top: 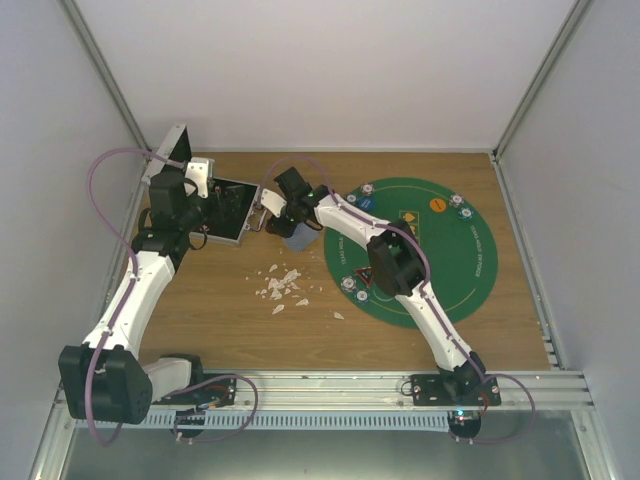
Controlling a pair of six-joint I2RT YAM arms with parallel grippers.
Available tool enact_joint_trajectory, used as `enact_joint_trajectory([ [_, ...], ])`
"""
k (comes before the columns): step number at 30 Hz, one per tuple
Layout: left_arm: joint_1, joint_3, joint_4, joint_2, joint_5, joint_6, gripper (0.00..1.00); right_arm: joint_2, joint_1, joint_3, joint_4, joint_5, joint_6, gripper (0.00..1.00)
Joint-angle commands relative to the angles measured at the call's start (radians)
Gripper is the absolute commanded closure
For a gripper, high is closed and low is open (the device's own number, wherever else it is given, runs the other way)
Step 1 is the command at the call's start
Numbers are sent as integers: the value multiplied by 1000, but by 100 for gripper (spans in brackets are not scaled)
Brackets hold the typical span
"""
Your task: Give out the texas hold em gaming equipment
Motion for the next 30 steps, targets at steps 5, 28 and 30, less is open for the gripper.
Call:
enact_joint_trajectory([
  [5,8,5,48,6,4,-2,1,32,-7,43,-11,-16,-5,55],
  [28,8,4,52,0,11,-4,1,-216,-84,-155,93,53,172,64],
  [30,8,3,51,-2,10,-4,1,-253,-113,-220,113,69,192,64],
])
